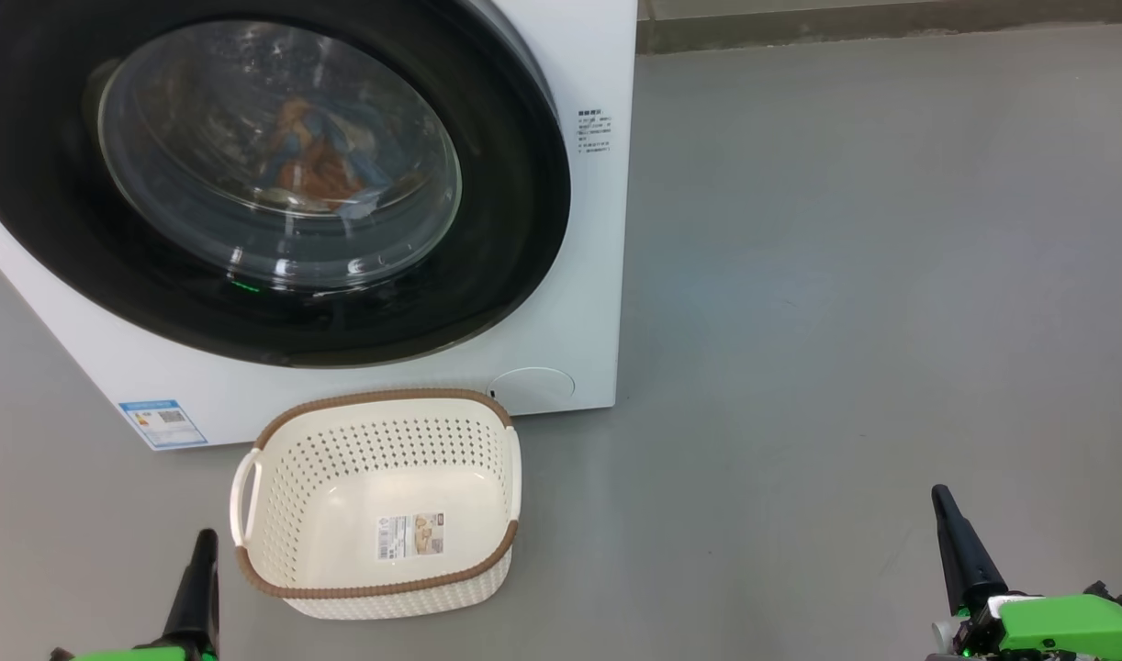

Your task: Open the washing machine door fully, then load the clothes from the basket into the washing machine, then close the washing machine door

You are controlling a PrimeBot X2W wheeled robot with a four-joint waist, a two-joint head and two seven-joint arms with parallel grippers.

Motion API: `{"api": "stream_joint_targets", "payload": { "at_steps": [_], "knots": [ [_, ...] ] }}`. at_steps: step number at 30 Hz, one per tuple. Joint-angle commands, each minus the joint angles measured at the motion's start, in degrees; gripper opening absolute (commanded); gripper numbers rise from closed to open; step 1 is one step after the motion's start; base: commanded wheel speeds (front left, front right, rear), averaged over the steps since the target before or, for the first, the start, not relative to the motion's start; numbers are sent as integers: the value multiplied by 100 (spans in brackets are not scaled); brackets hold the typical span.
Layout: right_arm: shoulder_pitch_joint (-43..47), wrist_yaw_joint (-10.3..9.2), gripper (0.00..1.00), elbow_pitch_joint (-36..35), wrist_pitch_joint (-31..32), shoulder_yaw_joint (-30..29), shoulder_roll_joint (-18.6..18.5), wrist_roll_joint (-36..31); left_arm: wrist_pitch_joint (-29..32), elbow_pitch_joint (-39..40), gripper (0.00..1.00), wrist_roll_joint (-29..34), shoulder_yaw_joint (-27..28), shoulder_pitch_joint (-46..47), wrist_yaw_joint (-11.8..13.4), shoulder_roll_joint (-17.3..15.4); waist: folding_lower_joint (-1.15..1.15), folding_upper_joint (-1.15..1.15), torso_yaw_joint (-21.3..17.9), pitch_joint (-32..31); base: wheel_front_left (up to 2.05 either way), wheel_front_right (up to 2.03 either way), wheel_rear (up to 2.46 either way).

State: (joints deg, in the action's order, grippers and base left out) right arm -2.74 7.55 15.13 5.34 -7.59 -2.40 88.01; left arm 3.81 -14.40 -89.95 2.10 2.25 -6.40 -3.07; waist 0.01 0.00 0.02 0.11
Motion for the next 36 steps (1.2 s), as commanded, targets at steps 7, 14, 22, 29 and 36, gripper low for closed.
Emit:
{"api": "stream_joint_targets", "payload": {
  "at_steps": [7, 14, 22, 29, 36],
  "knots": [
    [-345, -6, 0, -111, 119, 100, -48, 411, 111, 44, 0, -385, 246, 377, -109, -122, -1, 0, -2, 7, 0, 0, 0],
    [-345, -6, 0, -111, 119, 101, -48, 411, 124, 43, 0, -371, 262, 379, -109, -111, -1, 0, -2, 7, 0, 0, 0],
    [-345, -6, 0, -111, 118, 102, -48, 412, 136, 42, 0, -359, 277, 380, -109, -100, -1, 0, -2, 7, 0, 0, 0],
    [-345, -6, 0, -111, 118, 102, -48, 413, 147, 41, 0, -347, 291, 381, -109, -90, -1, 0, -2, 7, 0, 0, 0],
    [-345, -6, 0, -111, 117, 103, -48, 413, 158, 41, 0, -336, 304, 382, -109, -81, -1, 0, -2, 7, 0, 0, 0]
  ]
}}
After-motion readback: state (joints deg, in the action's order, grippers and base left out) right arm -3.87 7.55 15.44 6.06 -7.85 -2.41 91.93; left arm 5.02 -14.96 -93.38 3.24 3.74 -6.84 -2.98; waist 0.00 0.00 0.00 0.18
